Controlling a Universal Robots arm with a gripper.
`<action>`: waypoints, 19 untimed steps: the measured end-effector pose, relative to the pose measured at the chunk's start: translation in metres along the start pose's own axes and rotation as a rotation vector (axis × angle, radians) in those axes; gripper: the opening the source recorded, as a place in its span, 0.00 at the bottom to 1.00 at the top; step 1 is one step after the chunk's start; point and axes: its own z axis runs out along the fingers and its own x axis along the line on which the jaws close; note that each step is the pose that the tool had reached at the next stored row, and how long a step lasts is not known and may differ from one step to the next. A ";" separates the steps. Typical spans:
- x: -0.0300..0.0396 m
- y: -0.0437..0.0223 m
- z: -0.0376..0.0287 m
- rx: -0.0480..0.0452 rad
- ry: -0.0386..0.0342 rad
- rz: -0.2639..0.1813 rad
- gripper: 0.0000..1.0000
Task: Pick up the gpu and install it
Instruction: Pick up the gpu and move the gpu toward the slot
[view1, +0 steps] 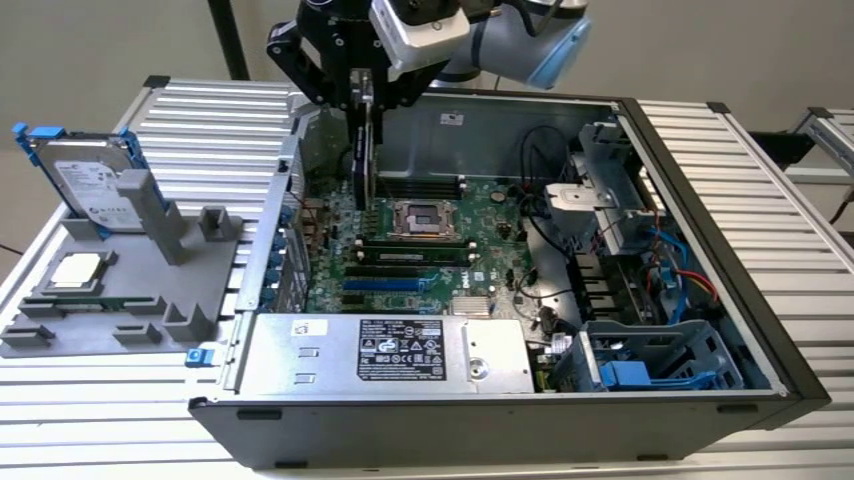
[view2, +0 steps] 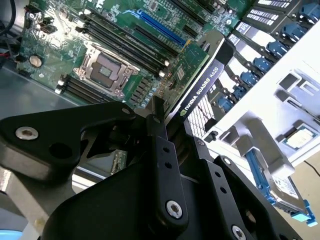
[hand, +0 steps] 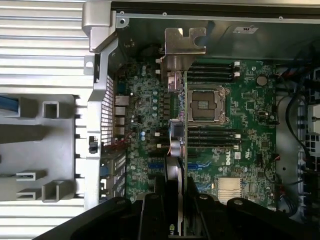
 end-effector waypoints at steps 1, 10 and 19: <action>-0.0004 0.0000 0.0000 0.0001 0.0001 0.000 0.00; -0.0108 0.0000 0.0002 0.0000 0.0000 0.000 0.00; -0.0243 0.0000 0.0005 0.0000 0.0001 0.000 0.00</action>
